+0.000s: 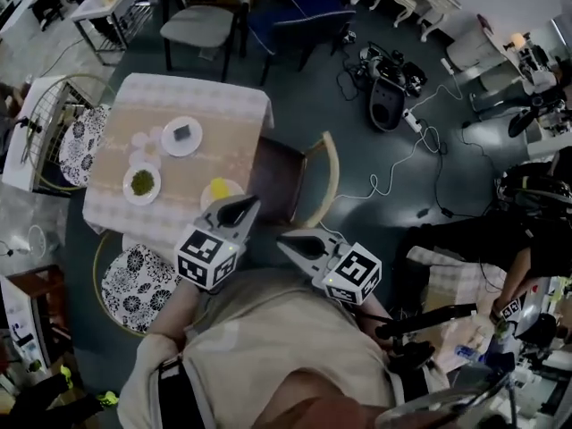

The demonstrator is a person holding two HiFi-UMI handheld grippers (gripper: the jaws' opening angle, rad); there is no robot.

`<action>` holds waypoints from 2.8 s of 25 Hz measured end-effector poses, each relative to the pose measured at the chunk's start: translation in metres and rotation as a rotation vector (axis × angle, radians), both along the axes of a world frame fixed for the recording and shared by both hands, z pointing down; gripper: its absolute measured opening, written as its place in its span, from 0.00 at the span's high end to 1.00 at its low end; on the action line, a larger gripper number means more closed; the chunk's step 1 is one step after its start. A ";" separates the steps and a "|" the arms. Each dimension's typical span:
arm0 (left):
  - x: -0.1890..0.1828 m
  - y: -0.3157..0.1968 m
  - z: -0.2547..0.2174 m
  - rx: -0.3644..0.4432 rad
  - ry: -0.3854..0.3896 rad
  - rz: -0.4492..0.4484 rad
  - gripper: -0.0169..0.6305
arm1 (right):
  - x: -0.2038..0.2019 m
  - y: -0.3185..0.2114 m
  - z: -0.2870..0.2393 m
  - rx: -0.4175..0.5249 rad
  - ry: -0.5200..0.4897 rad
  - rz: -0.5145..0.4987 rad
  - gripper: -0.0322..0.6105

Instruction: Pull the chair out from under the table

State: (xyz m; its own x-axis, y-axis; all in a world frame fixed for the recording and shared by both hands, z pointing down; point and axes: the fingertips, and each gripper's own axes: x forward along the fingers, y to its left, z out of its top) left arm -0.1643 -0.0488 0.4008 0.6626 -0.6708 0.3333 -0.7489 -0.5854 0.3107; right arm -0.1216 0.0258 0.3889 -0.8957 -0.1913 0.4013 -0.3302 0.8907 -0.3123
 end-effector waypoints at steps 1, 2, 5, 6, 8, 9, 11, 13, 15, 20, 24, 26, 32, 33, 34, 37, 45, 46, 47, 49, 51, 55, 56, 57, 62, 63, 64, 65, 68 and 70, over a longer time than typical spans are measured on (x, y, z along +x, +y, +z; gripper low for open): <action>-0.003 -0.004 0.001 -0.001 -0.001 0.001 0.96 | 0.000 -0.005 0.001 -0.005 0.004 0.017 0.93; -0.003 -0.006 0.002 -0.006 0.002 0.004 0.96 | 0.002 -0.008 0.002 -0.018 0.012 0.036 0.93; 0.005 -0.004 0.006 -0.042 0.021 0.023 0.96 | 0.016 -0.014 0.015 -0.078 0.081 0.118 0.93; 0.008 -0.004 0.008 -0.049 0.021 0.028 0.96 | 0.023 -0.019 0.022 -0.095 0.117 0.155 0.93; 0.013 -0.007 0.008 -0.051 0.016 0.036 0.96 | 0.038 -0.031 0.036 -0.119 0.184 0.228 0.93; 0.017 -0.009 0.008 -0.048 0.010 0.040 0.96 | 0.046 -0.037 0.041 -0.128 0.207 0.256 0.93; 0.025 -0.014 0.009 -0.042 -0.005 0.046 0.96 | 0.062 -0.046 0.050 -0.146 0.236 0.297 0.93; 0.033 -0.015 0.012 -0.048 -0.017 0.040 0.96 | 0.080 -0.055 0.062 -0.170 0.265 0.333 0.93; 0.043 -0.013 0.015 -0.068 -0.016 0.029 0.96 | 0.102 -0.065 0.074 -0.190 0.305 0.371 0.93; 0.073 -0.020 0.016 -0.097 -0.045 0.047 0.96 | 0.152 -0.102 0.110 -0.243 0.378 0.465 0.93; 0.089 -0.026 0.023 -0.114 -0.066 0.061 0.96 | 0.182 -0.129 0.157 -0.310 0.419 0.562 0.93; 0.094 -0.027 0.026 -0.126 -0.073 0.067 0.96 | 0.193 -0.139 0.180 -0.376 0.404 0.613 0.93; 0.104 -0.030 0.029 -0.150 -0.092 0.065 0.96 | 0.210 -0.150 0.236 -0.651 0.319 0.677 0.81; 0.104 -0.031 0.029 -0.152 -0.094 0.062 0.96 | 0.214 -0.150 0.242 -0.655 0.340 0.682 0.76; 0.103 -0.031 0.030 -0.155 -0.095 0.058 0.96 | 0.218 -0.151 0.248 -0.655 0.364 0.690 0.73; 0.101 -0.029 0.033 -0.174 -0.095 0.045 0.96 | 0.229 -0.147 0.266 -0.658 0.429 0.723 0.64; 0.094 -0.024 0.041 -0.200 -0.091 0.035 0.96 | 0.236 -0.131 0.308 -0.767 0.489 0.761 0.54; 0.093 -0.024 0.043 -0.203 -0.093 0.036 0.96 | 0.237 -0.131 0.312 -0.771 0.498 0.762 0.53; 0.092 -0.024 0.045 -0.206 -0.096 0.037 0.96 | 0.237 -0.131 0.315 -0.775 0.504 0.764 0.53; 0.089 -0.023 0.050 -0.216 -0.102 0.033 0.96 | 0.236 -0.133 0.321 -0.788 0.508 0.771 0.53; 0.085 -0.022 0.057 -0.231 -0.108 0.026 0.96 | 0.235 -0.133 0.328 -0.800 0.516 0.780 0.52; 0.081 -0.020 0.066 -0.245 -0.141 0.027 0.96 | 0.235 -0.134 0.340 -0.819 0.539 0.779 0.52; 0.081 -0.019 0.067 -0.246 -0.149 0.029 0.96 | 0.235 -0.134 0.343 -0.822 0.541 0.781 0.52; 0.080 -0.019 0.068 -0.249 -0.155 0.032 0.96 | 0.235 -0.135 0.346 -0.823 0.542 0.783 0.52; 0.076 -0.015 0.072 -0.263 -0.173 0.026 0.96 | 0.232 -0.134 0.357 -0.851 0.537 0.795 0.52; 0.076 -0.015 0.072 -0.263 -0.175 0.025 0.96 | 0.232 -0.134 0.359 -0.854 0.537 0.797 0.52; 0.077 -0.015 0.072 -0.263 -0.178 0.023 0.96 | 0.232 -0.134 0.361 -0.856 0.538 0.799 0.52; 0.077 -0.014 0.072 -0.264 -0.180 0.022 0.96 | 0.232 -0.134 0.363 -0.859 0.540 0.801 0.52; 0.076 -0.013 0.074 -0.272 -0.185 0.017 0.96 | 0.232 -0.135 0.370 -0.880 0.534 0.815 0.52; 0.075 -0.012 0.075 -0.280 -0.189 0.015 0.96 | 0.230 -0.136 0.373 -0.890 0.531 0.822 0.52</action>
